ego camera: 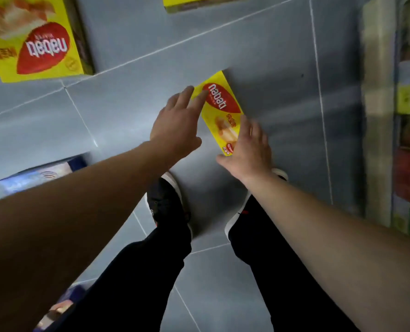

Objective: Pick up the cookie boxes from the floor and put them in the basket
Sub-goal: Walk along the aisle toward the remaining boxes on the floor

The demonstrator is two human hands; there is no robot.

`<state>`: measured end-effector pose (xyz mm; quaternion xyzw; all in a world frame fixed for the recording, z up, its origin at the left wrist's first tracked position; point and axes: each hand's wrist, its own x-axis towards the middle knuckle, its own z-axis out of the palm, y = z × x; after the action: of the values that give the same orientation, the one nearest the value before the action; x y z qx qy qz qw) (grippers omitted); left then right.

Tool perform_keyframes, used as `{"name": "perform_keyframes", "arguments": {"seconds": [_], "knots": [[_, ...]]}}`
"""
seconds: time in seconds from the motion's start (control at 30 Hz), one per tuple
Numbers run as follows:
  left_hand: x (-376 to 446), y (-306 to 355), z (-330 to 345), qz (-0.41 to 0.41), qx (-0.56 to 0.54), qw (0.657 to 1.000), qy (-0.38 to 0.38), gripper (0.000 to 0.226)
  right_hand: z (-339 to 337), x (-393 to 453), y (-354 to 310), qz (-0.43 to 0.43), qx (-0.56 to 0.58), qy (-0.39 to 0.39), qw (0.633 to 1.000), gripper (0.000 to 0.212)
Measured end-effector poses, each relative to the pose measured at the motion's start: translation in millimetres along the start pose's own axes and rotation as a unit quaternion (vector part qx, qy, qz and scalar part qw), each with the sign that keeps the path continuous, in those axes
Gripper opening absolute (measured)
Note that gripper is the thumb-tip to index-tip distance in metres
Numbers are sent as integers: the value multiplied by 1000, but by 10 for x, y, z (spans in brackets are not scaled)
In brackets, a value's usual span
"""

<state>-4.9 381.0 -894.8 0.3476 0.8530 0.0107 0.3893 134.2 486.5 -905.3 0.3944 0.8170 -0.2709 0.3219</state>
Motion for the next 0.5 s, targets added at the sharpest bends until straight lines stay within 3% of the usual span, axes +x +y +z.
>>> {"name": "perform_keyframes", "arguments": {"seconds": [0.1, 0.23, 0.37, 0.5], "knots": [[354, -56, 288, 60, 64, 996, 21, 112, 354, 290, 43, -3, -10, 36, 999, 121], [624, -93, 486, 117, 129, 984, 46, 110, 625, 486, 121, -21, -21, 127, 991, 117], [530, -88, 409, 129, 164, 977, 36, 112, 411, 393, 235, -77, -23, 75, 994, 112], [24, 65, -34, 145, 190, 971, 26, 99, -142, -190, 284, -166, -58, 43, 983, 108]]}}
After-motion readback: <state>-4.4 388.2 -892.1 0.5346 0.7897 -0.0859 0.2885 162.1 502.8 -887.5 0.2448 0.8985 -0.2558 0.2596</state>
